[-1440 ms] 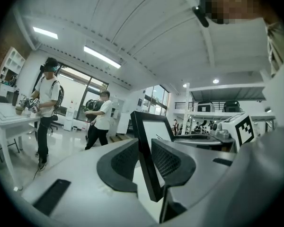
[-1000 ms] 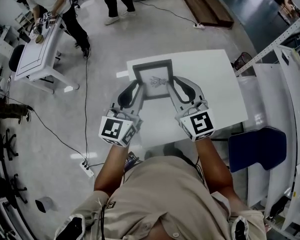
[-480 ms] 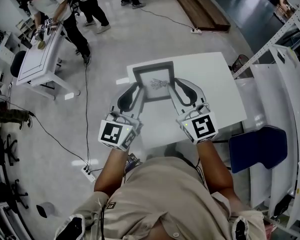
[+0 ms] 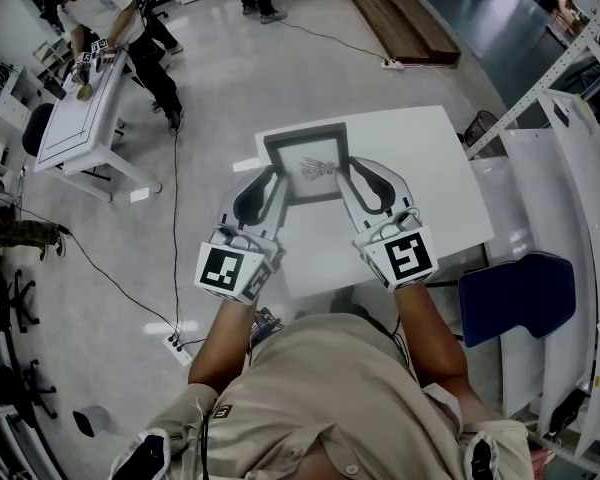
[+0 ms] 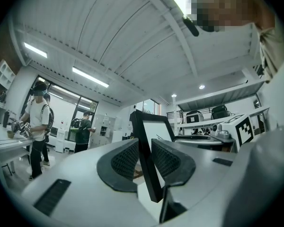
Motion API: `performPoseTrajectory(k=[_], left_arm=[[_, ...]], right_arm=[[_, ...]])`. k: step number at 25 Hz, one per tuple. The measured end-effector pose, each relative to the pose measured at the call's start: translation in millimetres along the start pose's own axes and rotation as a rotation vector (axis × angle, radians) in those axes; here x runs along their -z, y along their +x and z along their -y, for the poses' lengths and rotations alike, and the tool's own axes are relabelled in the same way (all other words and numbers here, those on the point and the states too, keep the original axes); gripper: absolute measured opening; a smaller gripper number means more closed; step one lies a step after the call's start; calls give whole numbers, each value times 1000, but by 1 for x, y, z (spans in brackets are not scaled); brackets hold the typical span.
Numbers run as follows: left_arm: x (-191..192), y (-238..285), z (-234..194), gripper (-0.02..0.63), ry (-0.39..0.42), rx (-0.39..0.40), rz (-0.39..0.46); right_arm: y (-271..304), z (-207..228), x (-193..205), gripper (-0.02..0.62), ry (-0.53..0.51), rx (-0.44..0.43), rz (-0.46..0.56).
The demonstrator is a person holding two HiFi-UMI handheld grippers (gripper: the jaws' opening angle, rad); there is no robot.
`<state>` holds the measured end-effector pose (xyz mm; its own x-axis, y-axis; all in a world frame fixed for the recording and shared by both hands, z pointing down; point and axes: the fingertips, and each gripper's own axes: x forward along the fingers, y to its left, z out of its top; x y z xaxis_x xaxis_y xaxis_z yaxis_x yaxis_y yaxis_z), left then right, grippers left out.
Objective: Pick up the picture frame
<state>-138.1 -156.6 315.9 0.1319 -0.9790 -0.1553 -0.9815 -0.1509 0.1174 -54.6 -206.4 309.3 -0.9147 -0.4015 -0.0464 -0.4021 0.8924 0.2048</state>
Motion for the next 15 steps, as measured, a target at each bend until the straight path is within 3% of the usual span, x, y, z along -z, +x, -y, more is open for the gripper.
performPoseTrajectory(k=[15], left_arm=[[-2,-1,1,89,6,0,1]], right_arm=[[0,0,-3,89,-5,-5,-7]])
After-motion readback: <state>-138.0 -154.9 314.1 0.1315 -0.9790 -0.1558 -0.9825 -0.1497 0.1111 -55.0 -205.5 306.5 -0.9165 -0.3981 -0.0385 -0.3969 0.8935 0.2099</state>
